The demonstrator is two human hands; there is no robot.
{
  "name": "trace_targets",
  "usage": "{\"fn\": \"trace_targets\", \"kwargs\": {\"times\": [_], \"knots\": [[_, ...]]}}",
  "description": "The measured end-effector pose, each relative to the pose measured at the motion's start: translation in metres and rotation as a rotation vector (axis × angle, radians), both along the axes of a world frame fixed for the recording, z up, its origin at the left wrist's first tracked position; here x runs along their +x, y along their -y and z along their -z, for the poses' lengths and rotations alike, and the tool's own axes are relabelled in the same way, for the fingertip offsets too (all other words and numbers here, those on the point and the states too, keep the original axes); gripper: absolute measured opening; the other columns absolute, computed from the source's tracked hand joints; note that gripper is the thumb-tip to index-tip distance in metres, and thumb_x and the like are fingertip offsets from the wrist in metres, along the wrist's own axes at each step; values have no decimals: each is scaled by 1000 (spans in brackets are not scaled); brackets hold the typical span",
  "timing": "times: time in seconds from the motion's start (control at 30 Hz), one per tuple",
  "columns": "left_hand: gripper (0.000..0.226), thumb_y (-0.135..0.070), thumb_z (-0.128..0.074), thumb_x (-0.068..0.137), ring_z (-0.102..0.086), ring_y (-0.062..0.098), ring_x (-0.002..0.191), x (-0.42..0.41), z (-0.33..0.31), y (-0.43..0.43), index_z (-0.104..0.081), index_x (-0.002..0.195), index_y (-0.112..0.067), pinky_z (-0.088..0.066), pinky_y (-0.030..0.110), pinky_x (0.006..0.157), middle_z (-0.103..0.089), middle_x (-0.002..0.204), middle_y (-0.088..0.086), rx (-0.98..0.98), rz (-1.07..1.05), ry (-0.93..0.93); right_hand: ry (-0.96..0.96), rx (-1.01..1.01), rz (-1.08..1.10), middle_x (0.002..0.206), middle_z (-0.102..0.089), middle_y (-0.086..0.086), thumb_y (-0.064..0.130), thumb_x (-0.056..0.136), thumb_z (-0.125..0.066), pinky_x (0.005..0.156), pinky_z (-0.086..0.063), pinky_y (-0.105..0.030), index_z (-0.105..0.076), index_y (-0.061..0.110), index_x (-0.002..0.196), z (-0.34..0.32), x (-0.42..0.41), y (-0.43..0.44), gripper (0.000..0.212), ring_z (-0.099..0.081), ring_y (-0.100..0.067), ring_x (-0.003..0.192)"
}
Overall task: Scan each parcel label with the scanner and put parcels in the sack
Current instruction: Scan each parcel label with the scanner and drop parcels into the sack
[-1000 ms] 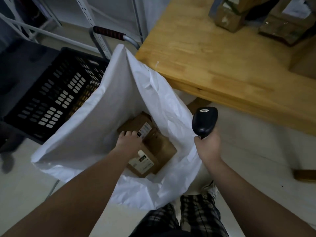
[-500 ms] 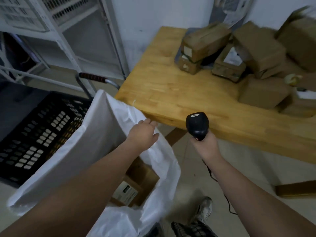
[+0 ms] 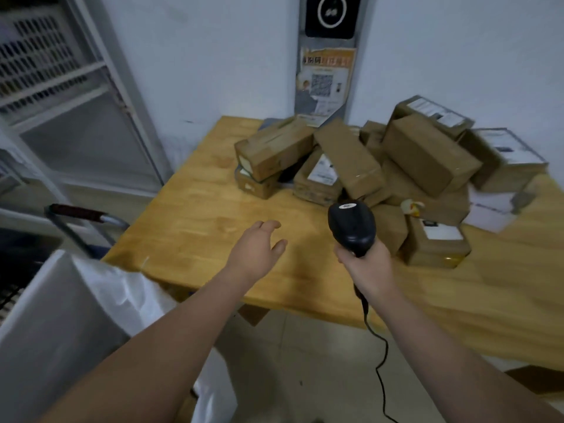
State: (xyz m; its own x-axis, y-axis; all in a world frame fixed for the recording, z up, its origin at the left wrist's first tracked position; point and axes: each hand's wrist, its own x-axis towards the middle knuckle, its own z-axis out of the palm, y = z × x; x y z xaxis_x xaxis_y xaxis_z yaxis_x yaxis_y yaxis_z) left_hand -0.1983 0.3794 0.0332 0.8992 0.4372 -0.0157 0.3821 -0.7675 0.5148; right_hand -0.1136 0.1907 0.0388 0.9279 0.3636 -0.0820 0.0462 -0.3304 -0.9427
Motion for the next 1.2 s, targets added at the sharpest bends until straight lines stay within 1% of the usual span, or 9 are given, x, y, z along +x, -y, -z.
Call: {"fn": "trace_targets", "kwargs": {"times": [0.13, 0.23, 0.37, 0.47, 0.6, 0.8, 0.93, 1.07, 1.2], "knots": [[51, -38, -51, 98, -51, 20, 122, 60, -14, 21, -42, 142, -15, -42, 28, 89, -48, 139, 5, -120, -23, 64, 14, 114, 86, 70, -57, 2, 7, 85, -69, 59, -41, -22, -60, 14, 89, -20, 52, 16, 12, -54, -6, 67], [59, -45, -53, 95, -49, 21, 126, 112, -25, 28, -39, 143, -13, -39, 26, 89, -47, 141, 4, -256, -66, 98, 28, 203, 174, 72, -56, 4, 10, 86, -68, 64, -40, -24, -55, 21, 82, -32, 91, 16, 18, -53, -6, 70], [91, -63, -58, 84, -36, 28, 137, 185, -42, 31, -20, 152, -15, -38, 39, 99, -31, 151, 8, -475, -145, 52, -30, 303, 182, 93, -61, 15, 15, 88, -69, 73, -41, -16, -54, 26, 107, -37, 140, 8, 27, -55, 3, 85], [113, -71, -59, 77, -19, 32, 144, 228, -51, 31, 2, 155, -17, -28, 46, 110, -11, 160, 10, -548, -201, -61, -66, 269, 150, 106, -66, 6, 12, 87, -70, 79, -45, -19, -56, 17, 120, -32, 168, -1, 37, -61, -5, 97], [129, -73, -71, 63, -32, 35, 137, 267, -42, 23, 5, 154, -23, -37, 49, 108, -18, 156, 11, -713, -272, -101, -162, 287, 101, 114, -67, 2, 6, 83, -71, 83, -45, -24, -56, 17, 127, -17, 188, -7, 48, -61, -10, 107], [102, -57, -69, 69, -48, 32, 119, 264, -33, 4, -16, 151, -31, -47, 47, 96, -40, 142, 7, -852, -288, 25, -165, 325, 96, 102, -71, 0, 8, 85, -70, 87, -49, -22, -60, 4, 122, -6, 204, 2, 39, -66, -4, 92], [70, -38, -64, 86, -58, 22, 107, 231, -32, -5, -26, 145, -34, -51, 40, 85, -55, 128, 1, -1051, -244, 233, -182, 351, 86, 96, -68, 5, 22, 79, -77, 94, -45, -35, -58, 8, 125, -12, 215, 10, 51, -62, -9, 95], [78, -25, -60, 90, -56, 20, 115, 213, -27, 0, -14, 152, -32, -48, 40, 95, -55, 132, 1, -1246, -205, 410, -369, 449, -26, 115, -71, -1, 39, 61, -84, 103, -46, -46, -59, 19, 125, -23, 207, 4, 71, -64, -20, 112], [76, -32, -59, 75, -57, 20, 117, 213, -30, 20, -29, 145, -30, -50, 40, 95, -59, 130, 2, -1374, -200, 527, -465, 591, -45, 108, -74, -1, 23, 71, -77, 92, -55, -43, -64, 19, 115, -26, 194, -8, 45, -69, -20, 104]]}}
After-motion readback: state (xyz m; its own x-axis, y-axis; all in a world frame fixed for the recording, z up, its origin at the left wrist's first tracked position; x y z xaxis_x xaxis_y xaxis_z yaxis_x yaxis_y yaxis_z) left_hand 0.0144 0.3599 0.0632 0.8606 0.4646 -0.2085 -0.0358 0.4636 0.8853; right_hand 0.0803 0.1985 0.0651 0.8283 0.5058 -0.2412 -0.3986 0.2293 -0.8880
